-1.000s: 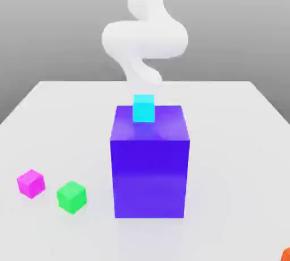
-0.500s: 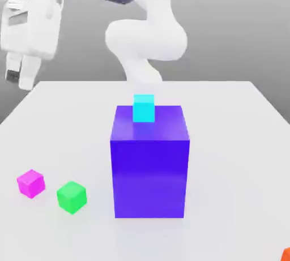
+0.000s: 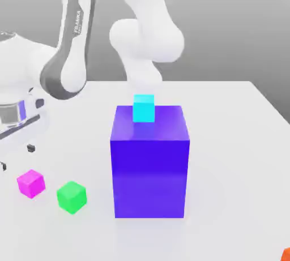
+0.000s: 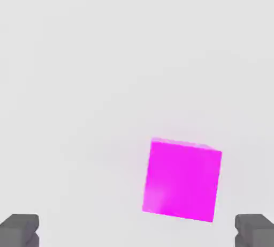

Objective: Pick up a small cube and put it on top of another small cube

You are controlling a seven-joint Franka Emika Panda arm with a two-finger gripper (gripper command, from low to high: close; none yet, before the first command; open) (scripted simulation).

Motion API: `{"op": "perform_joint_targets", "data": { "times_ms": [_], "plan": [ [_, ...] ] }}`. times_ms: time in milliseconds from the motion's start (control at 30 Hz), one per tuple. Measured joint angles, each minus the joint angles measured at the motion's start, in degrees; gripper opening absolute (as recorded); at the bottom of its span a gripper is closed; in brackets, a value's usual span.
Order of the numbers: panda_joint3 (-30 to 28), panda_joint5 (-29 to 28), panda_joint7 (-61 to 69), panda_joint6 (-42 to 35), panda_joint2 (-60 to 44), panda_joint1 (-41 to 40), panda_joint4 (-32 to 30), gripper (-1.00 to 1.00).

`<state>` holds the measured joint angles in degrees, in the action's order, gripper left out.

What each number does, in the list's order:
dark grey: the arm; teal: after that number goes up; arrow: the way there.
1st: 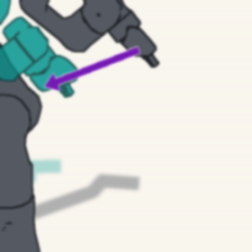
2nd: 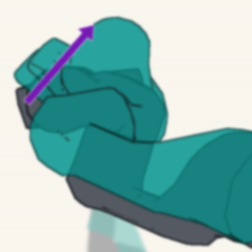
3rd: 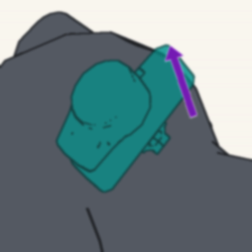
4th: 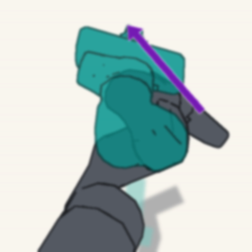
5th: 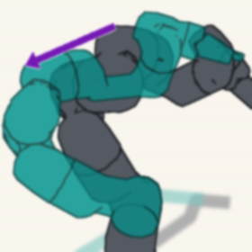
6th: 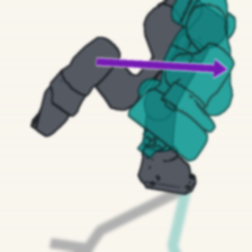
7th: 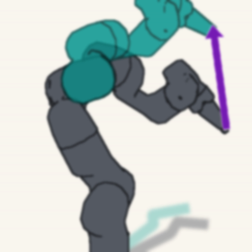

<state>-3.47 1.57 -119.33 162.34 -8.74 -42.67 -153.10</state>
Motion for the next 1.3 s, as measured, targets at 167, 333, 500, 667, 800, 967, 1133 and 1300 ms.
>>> {"op": "perform_joint_targets", "data": {
  "times_ms": [167,333,500,667,800,967,1133,1300],
  "plan": [
    [1.7,2.2,0.9,8.1,-10.2,-1.5,1.6,-1.0],
    [1.7,2.2,0.8,8.3,-10.2,-1.5,1.6,-1.0],
    [1.2,1.6,0.3,4.7,-5.8,-1.2,0.8,-1.0],
    [2.0,0.1,-0.2,-2.2,3.4,0.5,-1.4,-1.0],
    [4.6,0.4,1.3,-5.5,9.1,6.2,-3.6,-1.0],
    [6.8,-0.6,2.1,-8.3,14.3,10.2,-6.3,-1.0],
    [6.7,-2.4,1.0,-2.9,8.9,10.5,-6.2,-1.0],
    [6.7,-3.2,0.4,2.9,2.8,10.5,-6.0,1.0]
  ]
}}
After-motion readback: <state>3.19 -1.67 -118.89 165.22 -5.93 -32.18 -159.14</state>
